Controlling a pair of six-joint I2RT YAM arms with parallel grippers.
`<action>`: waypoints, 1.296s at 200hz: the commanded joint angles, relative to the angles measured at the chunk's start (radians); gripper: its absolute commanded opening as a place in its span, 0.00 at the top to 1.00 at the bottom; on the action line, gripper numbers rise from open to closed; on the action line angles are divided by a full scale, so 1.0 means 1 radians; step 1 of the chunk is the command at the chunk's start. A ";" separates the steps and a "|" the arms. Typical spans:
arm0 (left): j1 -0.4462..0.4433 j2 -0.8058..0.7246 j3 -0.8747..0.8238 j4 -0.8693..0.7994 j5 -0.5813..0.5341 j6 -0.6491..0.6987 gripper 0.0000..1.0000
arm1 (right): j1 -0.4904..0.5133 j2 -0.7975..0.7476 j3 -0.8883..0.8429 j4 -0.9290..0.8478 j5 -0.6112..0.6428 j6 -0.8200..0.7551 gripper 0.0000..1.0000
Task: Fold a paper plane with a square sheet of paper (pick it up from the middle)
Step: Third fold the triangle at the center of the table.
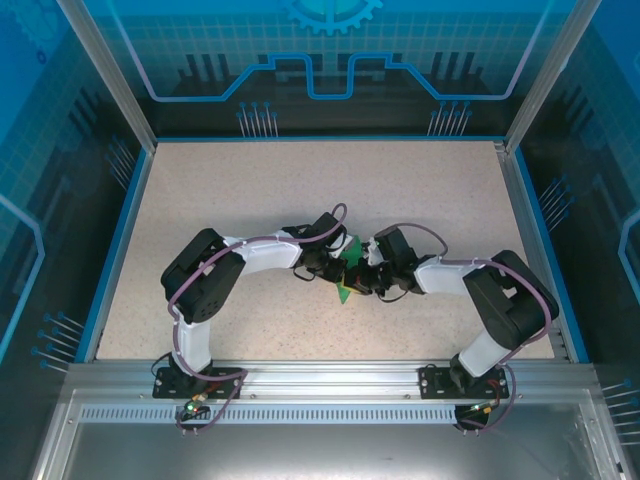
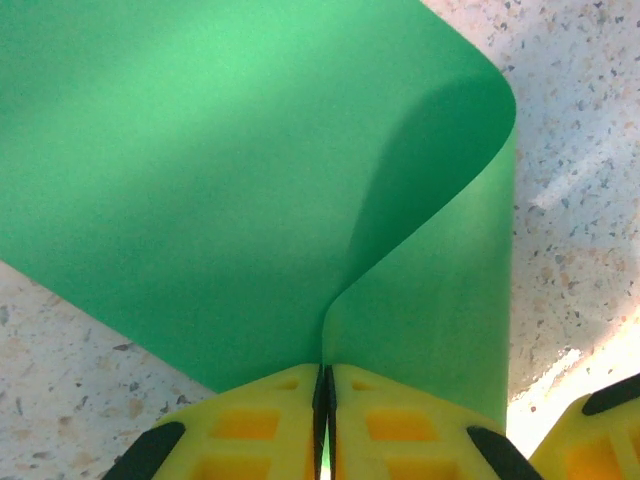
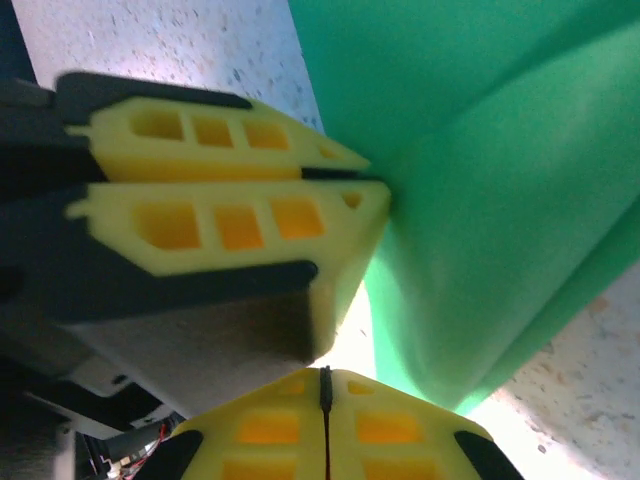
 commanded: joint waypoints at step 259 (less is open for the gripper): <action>0.000 0.061 -0.005 -0.066 0.001 0.022 0.87 | -0.149 0.082 0.045 -0.007 -0.042 -0.142 0.94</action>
